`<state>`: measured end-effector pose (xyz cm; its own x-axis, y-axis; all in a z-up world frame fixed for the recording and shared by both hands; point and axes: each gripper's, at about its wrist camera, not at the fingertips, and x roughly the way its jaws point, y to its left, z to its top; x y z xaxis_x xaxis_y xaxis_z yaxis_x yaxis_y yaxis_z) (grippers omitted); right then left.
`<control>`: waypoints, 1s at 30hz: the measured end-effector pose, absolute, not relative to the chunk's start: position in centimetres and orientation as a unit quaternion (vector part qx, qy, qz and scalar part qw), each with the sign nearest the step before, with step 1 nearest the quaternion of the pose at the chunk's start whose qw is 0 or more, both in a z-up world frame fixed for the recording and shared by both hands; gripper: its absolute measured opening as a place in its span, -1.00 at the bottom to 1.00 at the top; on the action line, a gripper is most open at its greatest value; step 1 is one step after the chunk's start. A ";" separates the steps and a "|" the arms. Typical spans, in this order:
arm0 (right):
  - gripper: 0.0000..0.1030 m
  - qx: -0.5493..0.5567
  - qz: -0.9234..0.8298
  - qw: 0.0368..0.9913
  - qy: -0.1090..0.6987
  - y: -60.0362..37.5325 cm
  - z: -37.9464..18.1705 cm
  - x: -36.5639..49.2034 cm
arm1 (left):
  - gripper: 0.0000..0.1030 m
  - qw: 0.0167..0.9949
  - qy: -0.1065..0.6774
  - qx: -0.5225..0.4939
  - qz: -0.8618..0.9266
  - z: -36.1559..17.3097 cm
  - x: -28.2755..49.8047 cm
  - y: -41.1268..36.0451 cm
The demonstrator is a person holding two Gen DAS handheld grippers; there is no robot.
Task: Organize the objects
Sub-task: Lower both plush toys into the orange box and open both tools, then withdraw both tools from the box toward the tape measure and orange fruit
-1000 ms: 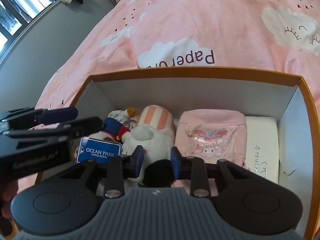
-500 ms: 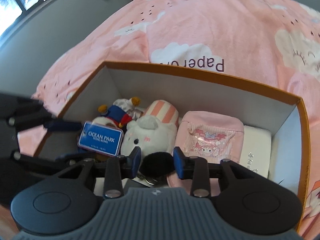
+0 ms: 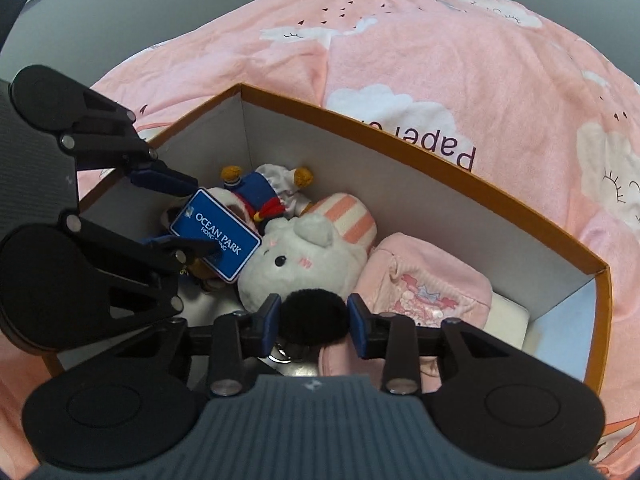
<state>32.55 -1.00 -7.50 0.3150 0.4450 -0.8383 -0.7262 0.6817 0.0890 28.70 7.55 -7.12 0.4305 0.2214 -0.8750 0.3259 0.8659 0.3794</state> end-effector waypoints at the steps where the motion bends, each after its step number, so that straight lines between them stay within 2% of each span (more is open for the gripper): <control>1: -0.30 -0.155 0.366 0.796 0.457 -0.9 -7.5 32.6 | -0.09 0.807 0.531 0.256 -0.031 -7.2 28.7 7.5; 7: -0.27 -0.164 0.360 0.802 0.447 -1.1 -6.8 31.5 | -0.10 0.827 0.512 0.232 -0.027 -6.1 27.7 7.6; 14: -0.26 -0.122 0.379 0.833 0.385 -3.4 -2.6 27.3 | -0.15 0.888 0.433 0.150 -0.025 -0.4 22.7 7.6; 19: -0.09 -0.088 0.388 0.855 0.332 -5.3 -0.1 22.6 | -0.17 0.920 0.384 0.081 0.018 2.7 17.1 7.4; 21: -0.07 -0.085 0.396 0.861 0.309 -5.9 0.5 20.2 | -0.17 0.924 0.374 0.062 0.051 2.8 14.6 6.7; 25: -0.02 -0.095 0.408 0.858 0.296 -6.5 0.1 15.9 | -0.29 0.923 0.376 0.025 0.077 1.3 10.3 6.0; 30: 0.02 -0.110 0.399 0.849 0.329 -6.8 -2.9 12.8 | -0.28 0.897 0.439 0.000 0.047 -1.7 7.3 5.5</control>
<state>12.79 -6.77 -2.87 0.4654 0.6047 -0.6463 -0.7496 0.6575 0.0754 7.31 5.48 -1.71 0.6099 0.0836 -0.7881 -0.0837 0.9956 0.0408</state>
